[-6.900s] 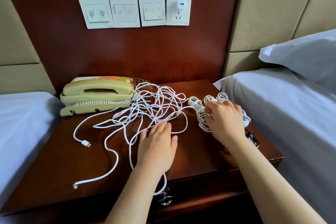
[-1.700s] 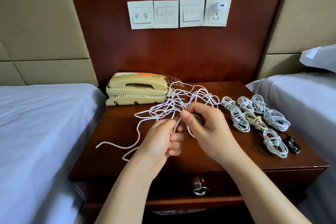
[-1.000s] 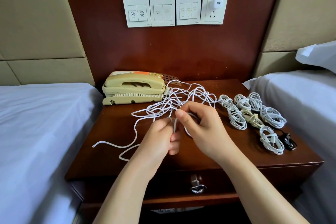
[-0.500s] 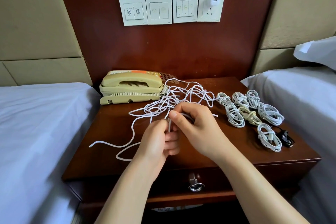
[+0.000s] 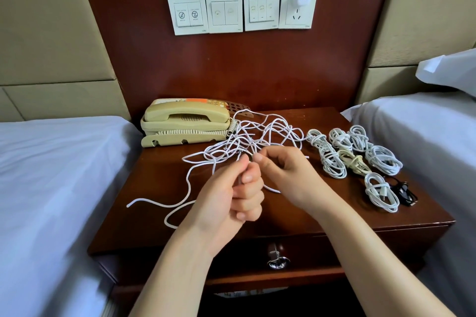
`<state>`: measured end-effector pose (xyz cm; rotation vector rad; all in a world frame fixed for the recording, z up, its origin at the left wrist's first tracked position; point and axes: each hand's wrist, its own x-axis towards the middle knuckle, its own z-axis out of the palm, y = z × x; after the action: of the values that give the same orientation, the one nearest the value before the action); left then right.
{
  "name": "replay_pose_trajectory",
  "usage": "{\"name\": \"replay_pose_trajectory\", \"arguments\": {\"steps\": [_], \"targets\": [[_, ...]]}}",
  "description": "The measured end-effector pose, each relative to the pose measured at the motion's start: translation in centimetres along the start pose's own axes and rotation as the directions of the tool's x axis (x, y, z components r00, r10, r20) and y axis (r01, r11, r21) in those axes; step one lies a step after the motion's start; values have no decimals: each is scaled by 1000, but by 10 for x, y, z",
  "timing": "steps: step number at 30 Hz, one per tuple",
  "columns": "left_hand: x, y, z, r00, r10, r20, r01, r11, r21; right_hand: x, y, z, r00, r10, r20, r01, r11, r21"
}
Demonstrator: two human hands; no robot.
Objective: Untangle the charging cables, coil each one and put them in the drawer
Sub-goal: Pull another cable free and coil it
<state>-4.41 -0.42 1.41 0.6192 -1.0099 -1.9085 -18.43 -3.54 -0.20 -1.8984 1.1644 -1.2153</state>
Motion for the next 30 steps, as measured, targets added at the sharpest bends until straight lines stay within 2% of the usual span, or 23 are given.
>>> {"name": "replay_pose_trajectory", "arguments": {"steps": [5,8,13,17,21,25,27,30], "targets": [[0,9,-8,994,77,-75,-85,990,-111,-9,-5,9,969,72,235,-33,986,-165],[2,12,-15,980,108,-168,-135,978,-159,-18,-15,16,934,95,345,2,962,-273],[6,11,-23,940,173,-293,-185,983,-12,-24,-29,21,911,53,410,130,904,-407],[9,7,-26,905,231,-358,-189,971,148,-24,-38,17,892,26,452,184,892,-414],[12,5,-32,856,326,-401,-159,905,394,-23,-46,9,917,-23,399,168,928,-333],[14,1,-32,861,367,-352,-87,789,609,-19,-44,6,959,-102,266,156,969,-190],[16,-1,-28,895,305,-324,-36,776,629,-16,-40,7,975,-116,187,138,984,-111],[13,-5,-17,942,191,-274,-23,856,517,-9,-31,9,992,-126,32,128,988,-88]]}}
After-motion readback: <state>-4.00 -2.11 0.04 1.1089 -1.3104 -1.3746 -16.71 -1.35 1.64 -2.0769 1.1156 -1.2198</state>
